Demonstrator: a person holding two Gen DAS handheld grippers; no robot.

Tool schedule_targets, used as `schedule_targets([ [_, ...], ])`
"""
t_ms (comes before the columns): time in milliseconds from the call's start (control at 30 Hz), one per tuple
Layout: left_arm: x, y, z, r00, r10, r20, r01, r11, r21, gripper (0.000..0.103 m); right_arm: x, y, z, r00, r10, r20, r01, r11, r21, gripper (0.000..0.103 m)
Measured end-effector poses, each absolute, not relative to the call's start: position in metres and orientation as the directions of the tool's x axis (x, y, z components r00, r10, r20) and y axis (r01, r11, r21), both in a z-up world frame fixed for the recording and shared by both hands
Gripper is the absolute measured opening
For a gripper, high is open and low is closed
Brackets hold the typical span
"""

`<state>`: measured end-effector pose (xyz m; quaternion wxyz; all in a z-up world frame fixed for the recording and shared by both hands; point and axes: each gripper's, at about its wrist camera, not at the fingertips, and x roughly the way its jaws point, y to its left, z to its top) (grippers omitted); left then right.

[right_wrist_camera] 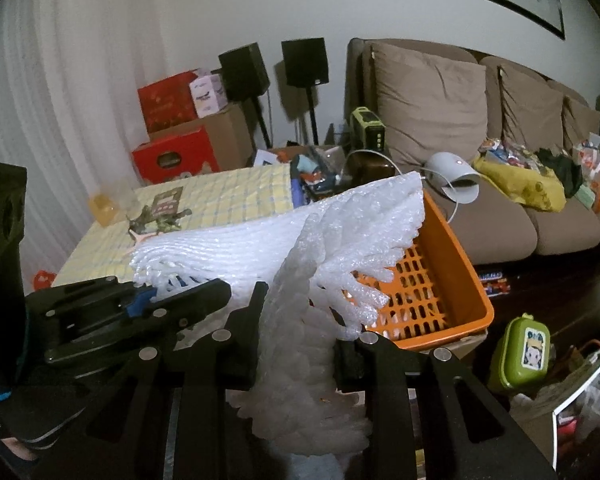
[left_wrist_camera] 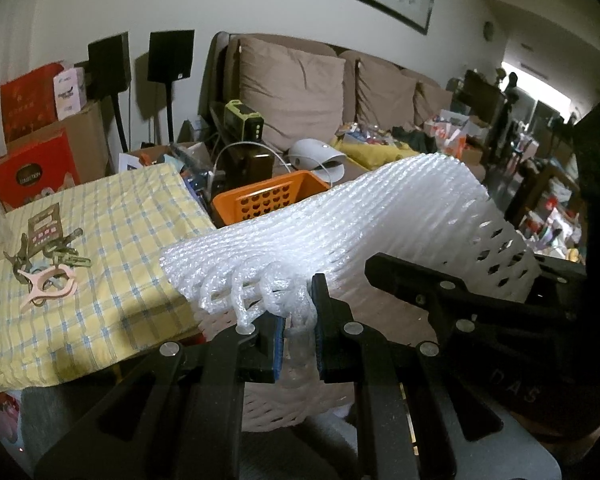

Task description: Organize objects

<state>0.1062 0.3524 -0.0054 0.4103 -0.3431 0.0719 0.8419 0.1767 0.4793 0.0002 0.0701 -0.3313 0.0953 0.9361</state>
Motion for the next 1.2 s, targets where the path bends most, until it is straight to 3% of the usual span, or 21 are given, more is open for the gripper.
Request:
schedule_targets([
  [1200, 0.094, 0.360, -0.006, -0.431, 0.600, -0.674, -0.662, -0.718, -0.215, 0.006, 0.176, 0.487, -0.004, -0.802, 0.126, -0.584, -0.279, -0.944, 0.178, 0.023],
])
